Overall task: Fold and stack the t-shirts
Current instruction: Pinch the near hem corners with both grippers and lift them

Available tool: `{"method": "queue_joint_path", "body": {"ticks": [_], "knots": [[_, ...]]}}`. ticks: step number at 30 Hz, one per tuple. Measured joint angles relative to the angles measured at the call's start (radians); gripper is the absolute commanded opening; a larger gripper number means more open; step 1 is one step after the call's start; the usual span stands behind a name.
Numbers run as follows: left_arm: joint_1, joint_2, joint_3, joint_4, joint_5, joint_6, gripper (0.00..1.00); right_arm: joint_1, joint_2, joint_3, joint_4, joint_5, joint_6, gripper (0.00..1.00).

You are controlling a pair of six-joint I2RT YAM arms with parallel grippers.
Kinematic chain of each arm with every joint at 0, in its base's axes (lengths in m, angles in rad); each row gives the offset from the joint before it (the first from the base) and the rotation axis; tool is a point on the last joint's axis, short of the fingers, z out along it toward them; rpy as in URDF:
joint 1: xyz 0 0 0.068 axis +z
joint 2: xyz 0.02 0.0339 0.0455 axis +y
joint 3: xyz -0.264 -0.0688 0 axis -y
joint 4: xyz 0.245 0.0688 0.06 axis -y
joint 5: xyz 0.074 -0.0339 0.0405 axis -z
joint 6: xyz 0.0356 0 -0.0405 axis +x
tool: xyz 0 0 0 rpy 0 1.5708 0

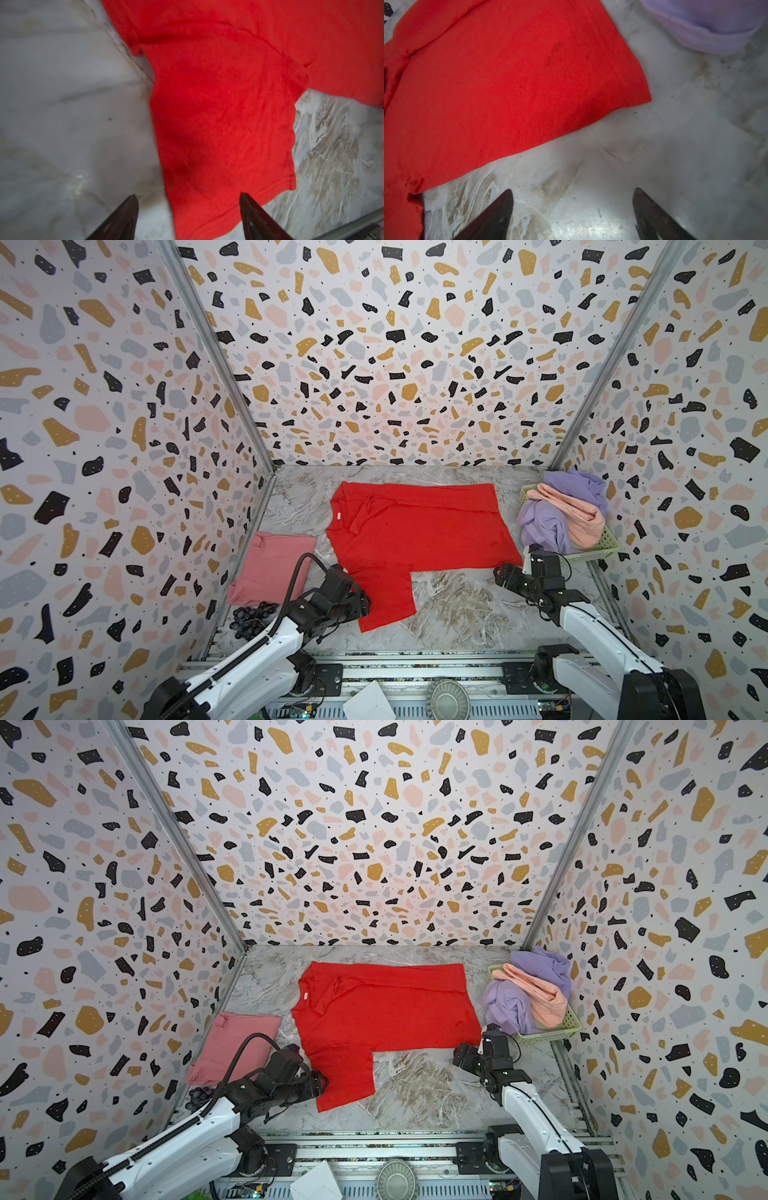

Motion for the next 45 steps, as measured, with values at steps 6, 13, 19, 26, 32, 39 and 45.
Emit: {"method": "queue_joint_path", "body": {"ticks": [6,13,19,26,32,39,45], "knots": [[-0.122,0.066,-0.004,0.015,-0.007,-0.051,0.68,-0.071,0.117,0.031,0.062,0.014,0.007,0.87],[-0.168,0.126,-0.011,0.111,-0.015,-0.092,0.48,-0.083,0.216,0.071,0.159,0.016,0.0,0.75],[-0.172,0.145,-0.031,0.188,0.0,-0.111,0.24,-0.083,0.314,0.085,0.228,-0.022,0.004,0.37],[-0.173,0.125,-0.031,0.158,-0.003,-0.103,0.02,-0.083,0.346,0.088,0.278,-0.029,0.002,0.04],[-0.174,-0.02,-0.019,0.055,-0.02,-0.097,0.0,-0.083,0.235,0.088,0.261,-0.042,-0.004,0.0],[-0.175,-0.2,0.04,-0.098,-0.062,-0.111,0.0,-0.077,-0.002,0.088,0.178,-0.044,-0.016,0.0],[-0.166,-0.139,0.273,-0.177,-0.152,-0.016,0.0,-0.075,-0.01,0.088,0.127,-0.048,-0.03,0.0]]}}
